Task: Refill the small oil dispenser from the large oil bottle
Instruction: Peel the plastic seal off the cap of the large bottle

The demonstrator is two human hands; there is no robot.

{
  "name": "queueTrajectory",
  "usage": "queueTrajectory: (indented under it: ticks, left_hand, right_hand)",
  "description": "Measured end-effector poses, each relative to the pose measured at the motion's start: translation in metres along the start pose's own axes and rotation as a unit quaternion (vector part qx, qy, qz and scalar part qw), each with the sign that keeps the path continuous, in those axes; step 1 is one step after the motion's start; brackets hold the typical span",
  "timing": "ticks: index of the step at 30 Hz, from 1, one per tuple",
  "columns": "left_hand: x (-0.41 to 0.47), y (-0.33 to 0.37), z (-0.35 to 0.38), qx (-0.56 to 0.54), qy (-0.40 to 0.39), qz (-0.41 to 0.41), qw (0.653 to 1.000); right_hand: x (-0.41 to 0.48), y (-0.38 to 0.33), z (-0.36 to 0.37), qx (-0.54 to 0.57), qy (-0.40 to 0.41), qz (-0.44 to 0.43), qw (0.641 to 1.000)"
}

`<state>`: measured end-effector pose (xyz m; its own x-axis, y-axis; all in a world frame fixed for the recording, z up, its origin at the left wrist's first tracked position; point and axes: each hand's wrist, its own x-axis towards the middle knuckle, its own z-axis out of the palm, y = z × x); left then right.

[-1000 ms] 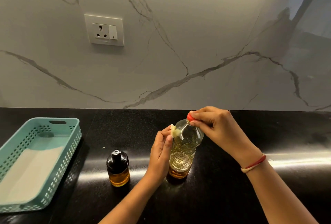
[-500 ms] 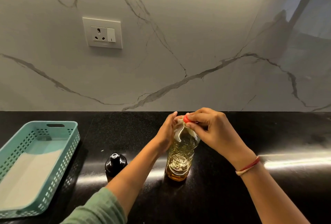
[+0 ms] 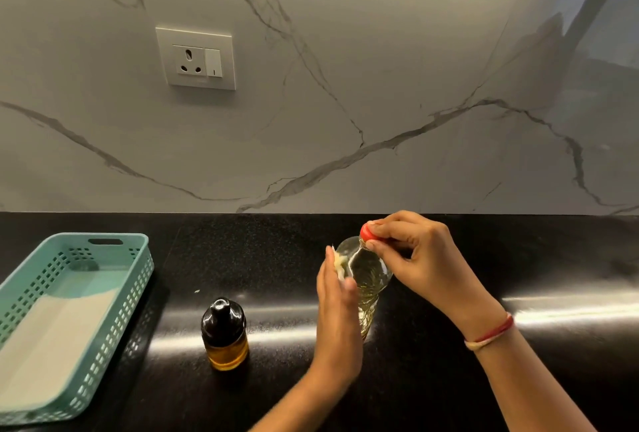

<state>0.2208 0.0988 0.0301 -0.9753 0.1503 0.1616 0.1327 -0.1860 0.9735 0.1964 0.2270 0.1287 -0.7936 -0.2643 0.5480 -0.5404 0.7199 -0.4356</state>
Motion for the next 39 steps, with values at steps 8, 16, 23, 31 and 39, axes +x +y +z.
queueTrajectory:
  ticks: [8, 16, 23, 31, 39]
  left_hand:
    - [0.109, 0.017, -0.038, -0.07, -0.255, -0.145, 0.953]
    - [0.113, 0.018, -0.035, -0.074, -0.278, -0.185, 0.94]
    - [0.047, 0.015, -0.03, -0.167, -0.019, -0.057, 0.984]
    - [0.001, 0.009, -0.021, -0.099, 0.157, 0.006, 0.983]
    - [-0.003, 0.025, -0.04, -0.248, 0.155, -0.105, 0.95]
  right_hand:
    - [0.001, 0.0, 0.001, 0.005, 0.0, 0.001, 1.0]
    - [0.0, 0.001, 0.001, 0.006, 0.006, 0.005, 1.0]
    - [-0.004, 0.0, 0.004, 0.03, 0.025, 0.023, 0.999]
    - [-0.004, 0.001, 0.003, 0.029, 0.037, 0.028, 0.999]
    - [-0.004, 0.0, 0.005, 0.034, 0.014, 0.034, 0.999]
